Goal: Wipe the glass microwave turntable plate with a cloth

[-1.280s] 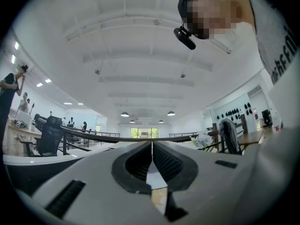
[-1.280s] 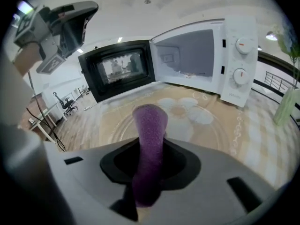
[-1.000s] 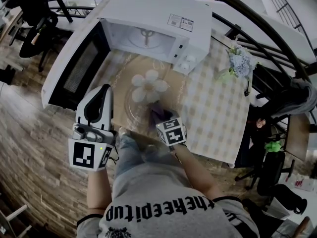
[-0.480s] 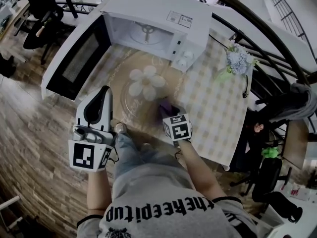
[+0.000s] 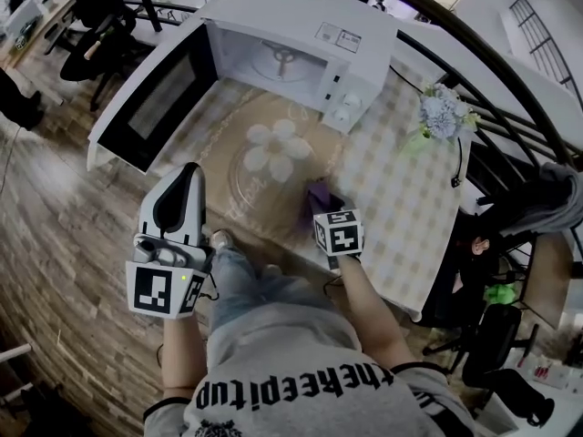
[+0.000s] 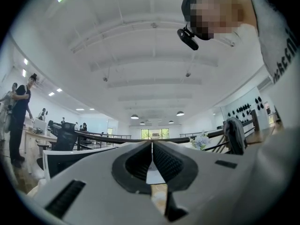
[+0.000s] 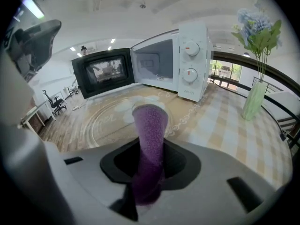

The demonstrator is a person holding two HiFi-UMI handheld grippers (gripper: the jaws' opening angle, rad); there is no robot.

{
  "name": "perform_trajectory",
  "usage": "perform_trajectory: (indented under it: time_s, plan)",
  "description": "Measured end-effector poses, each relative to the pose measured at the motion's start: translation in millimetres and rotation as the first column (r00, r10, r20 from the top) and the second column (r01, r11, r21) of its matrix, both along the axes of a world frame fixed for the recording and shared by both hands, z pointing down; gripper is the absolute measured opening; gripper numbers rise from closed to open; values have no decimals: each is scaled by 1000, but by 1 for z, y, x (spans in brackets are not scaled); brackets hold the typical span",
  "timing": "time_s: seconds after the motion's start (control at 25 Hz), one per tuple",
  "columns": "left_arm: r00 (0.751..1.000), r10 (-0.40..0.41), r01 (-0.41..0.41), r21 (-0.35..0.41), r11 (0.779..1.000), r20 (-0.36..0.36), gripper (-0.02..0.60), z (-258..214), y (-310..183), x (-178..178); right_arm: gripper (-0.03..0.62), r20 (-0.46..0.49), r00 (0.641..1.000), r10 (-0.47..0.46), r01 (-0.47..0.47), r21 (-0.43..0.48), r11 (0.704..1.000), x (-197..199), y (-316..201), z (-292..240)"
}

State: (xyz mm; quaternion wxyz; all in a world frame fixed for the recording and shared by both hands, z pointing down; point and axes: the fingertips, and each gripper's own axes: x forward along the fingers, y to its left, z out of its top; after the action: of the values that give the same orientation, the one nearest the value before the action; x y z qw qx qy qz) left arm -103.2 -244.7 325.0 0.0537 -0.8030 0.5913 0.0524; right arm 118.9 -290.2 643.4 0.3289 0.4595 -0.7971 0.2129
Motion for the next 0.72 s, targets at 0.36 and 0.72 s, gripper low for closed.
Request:
perform_trajectory:
  time_s: [0.36,0.72]
  plan:
    - [1000,-11,11,-4,1000,7,11,-6,9,-7,110,35,997,63,-63,-25,998,8,2,1]
    - [999,26,-26,2,1000,27,11,-14,19,-16,112,128,988,86,-101,109,989,-12,7,-52]
